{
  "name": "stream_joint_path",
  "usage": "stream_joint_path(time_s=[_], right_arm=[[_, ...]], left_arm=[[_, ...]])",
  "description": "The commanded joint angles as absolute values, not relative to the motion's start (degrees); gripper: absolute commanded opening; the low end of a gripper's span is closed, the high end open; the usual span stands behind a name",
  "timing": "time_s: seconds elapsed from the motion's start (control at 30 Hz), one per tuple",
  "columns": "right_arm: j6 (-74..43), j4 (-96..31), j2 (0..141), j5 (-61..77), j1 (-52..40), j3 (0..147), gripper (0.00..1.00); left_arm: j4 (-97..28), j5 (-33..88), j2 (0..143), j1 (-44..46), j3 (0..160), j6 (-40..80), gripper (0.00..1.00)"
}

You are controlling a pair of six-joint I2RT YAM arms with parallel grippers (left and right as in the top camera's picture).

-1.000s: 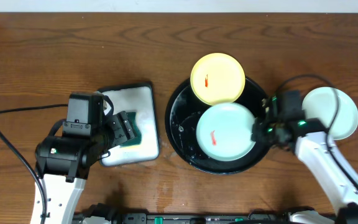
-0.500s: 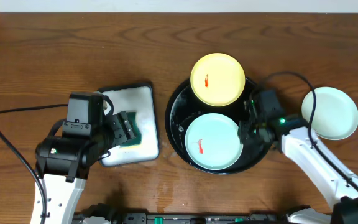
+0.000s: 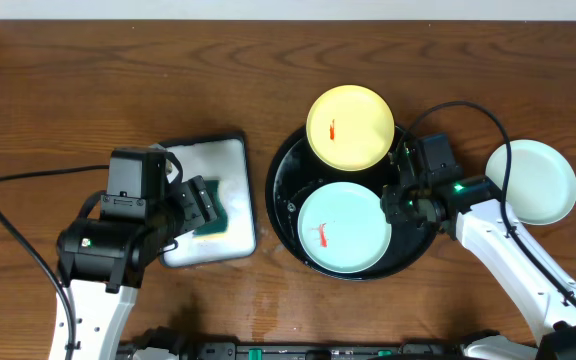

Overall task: Clean dirty plates on tray and stack at the side
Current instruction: 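Move the right gripper back and grip the other green plate's rim, then grasp the green sponge in the foam dish with the left gripper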

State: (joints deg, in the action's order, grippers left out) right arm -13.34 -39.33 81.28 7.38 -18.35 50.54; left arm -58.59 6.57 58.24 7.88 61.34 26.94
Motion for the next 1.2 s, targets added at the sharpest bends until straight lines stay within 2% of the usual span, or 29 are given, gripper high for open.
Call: stream_joint_path(time_s=[0.0,0.07,0.13,0.23,0.53,0.6,0.77,0.8,1.07,1.1,1.17], right_arm=[[-12.8,-39.7,80.8,8.0,-18.7,50.8,0.38],[-12.8,-39.7,80.8,8.0,-18.7,50.8,0.38],[-12.8,-39.6,80.8,8.0,-18.8,50.8,0.38],[-13.3,-39.6,80.8,8.0,-18.8,50.8,0.38],[-14.7,-39.7,80.8,8.0,-18.8,50.8,0.38],[-14.7,-39.6,80.8,8.0,-18.8,50.8,0.38],[-14.7,-39.6,80.8,8.0,-18.7,50.8,0.38],[-14.7,-39.6,80.8,8.0,-18.7,50.8,0.38],[-14.7,-39.6,80.8,8.0,-18.7,50.8,0.38],[-14.7,-39.6,80.8,8.0,-18.7,50.8,0.38],[-14.7,-39.6,80.8,8.0,-18.7,50.8,0.37]], left_arm=[[-58.0,1.5,59.7,7.8,60.1,26.6,0.82],[-57.2,-3.9,61.6,7.8,57.9,26.6,0.83],[-55.4,-3.7,64.6,7.8,55.1,26.6,0.82],[-52.1,0.9,70.2,8.1,51.8,25.7,0.69],[-46.2,2.6,88.5,9.5,49.7,24.4,0.67],[-43.9,4.1,92.0,9.5,49.7,22.7,0.54],[-40.8,7.8,98.7,9.5,49.7,20.1,0.11],[-40.8,7.8,99.2,9.5,49.7,20.1,0.08],[-46.3,7.7,93.9,8.5,53.4,19.5,0.09],[-46.9,7.7,92.5,8.4,53.9,19.5,0.15],[-47.0,6.7,89.6,8.4,54.3,19.5,0.34]])
